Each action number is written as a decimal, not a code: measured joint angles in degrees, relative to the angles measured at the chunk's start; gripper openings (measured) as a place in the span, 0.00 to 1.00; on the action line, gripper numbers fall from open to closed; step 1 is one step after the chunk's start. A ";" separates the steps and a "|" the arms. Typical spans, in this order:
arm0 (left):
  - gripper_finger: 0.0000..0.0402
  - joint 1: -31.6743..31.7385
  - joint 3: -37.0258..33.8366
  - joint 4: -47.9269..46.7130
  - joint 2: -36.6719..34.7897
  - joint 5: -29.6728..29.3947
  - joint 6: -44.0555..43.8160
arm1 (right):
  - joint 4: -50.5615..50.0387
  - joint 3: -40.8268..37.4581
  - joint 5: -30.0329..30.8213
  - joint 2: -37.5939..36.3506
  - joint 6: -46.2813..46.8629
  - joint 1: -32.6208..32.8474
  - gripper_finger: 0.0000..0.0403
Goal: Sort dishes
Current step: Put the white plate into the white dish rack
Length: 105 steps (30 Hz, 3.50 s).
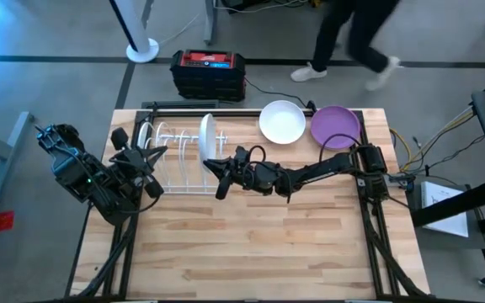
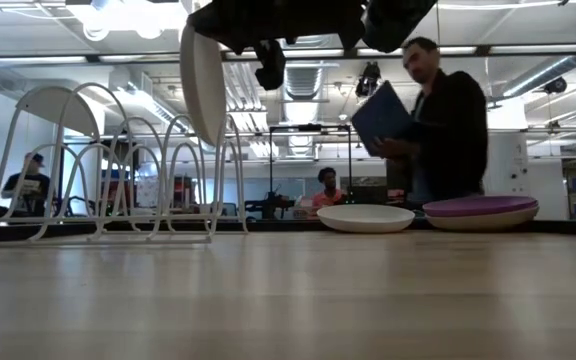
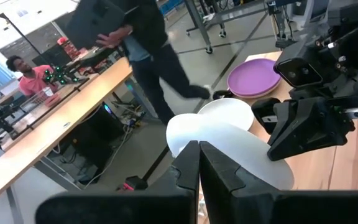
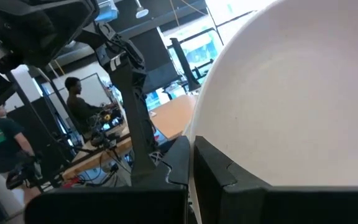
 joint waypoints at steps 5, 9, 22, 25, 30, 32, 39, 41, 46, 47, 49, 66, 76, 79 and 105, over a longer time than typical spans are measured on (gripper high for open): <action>0.00 0.00 0.00 0.00 0.00 -0.02 0.00 | -0.02 -0.30 0.00 0.00 -0.52 0.00 0.00; 0.00 0.00 0.00 0.00 0.00 -0.02 0.00 | -0.02 -0.44 0.00 0.00 -0.97 0.00 0.00; 0.00 0.00 0.00 0.00 0.07 -0.04 -0.02 | 0.00 -0.76 -0.02 0.02 -4.85 0.28 0.00; 0.00 -0.02 0.00 0.00 0.07 -0.07 -0.02 | -0.02 -0.78 -0.04 0.02 -5.05 0.27 0.00; 0.00 -0.01 0.00 0.00 0.07 -0.07 -0.19 | -0.02 -0.94 -0.26 0.04 -4.26 0.26 0.00; 0.00 0.00 0.00 0.01 0.07 -0.07 -0.46 | -0.04 -0.96 -0.26 0.04 -2.12 0.26 0.00; 0.00 0.00 0.00 0.02 0.07 -0.07 -0.92 | -1.54 -0.96 -0.28 0.05 1.93 0.22 0.00; 0.00 -0.02 0.00 0.09 0.07 -0.07 -0.94 | -2.12 -0.96 -0.28 0.09 1.97 0.22 0.00; 0.00 0.00 0.00 0.34 0.07 -0.07 -1.37 | -2.64 -0.96 -0.29 0.09 1.55 0.22 0.00; 0.00 -0.02 0.00 0.42 0.07 -0.07 -1.40 | -2.68 -0.96 -0.30 0.09 1.04 0.22 0.00; 0.00 -0.02 0.00 0.43 0.07 -0.07 -1.40 | -2.96 -0.96 -0.30 0.09 -0.11 0.24 0.00; 0.00 0.00 -0.04 0.90 0.09 0.84 -1.39 | 8.53 2.94 -0.64 13.76 1.94 0.24 0.00; 0.00 -0.02 -0.76 0.92 0.09 1.84 -2.40 | 8.79 5.66 0.00 17.50 2.36 0.24 0.00; 0.00 0.00 -0.76 0.92 0.09 2.01 -2.46 | 8.72 5.65 0.00 17.59 2.26 0.24 0.00; 0.00 -0.02 -0.76 2.54 0.09 3.43 -4.51 | 4.07 4.44 -0.04 17.33 -0.47 0.24 0.00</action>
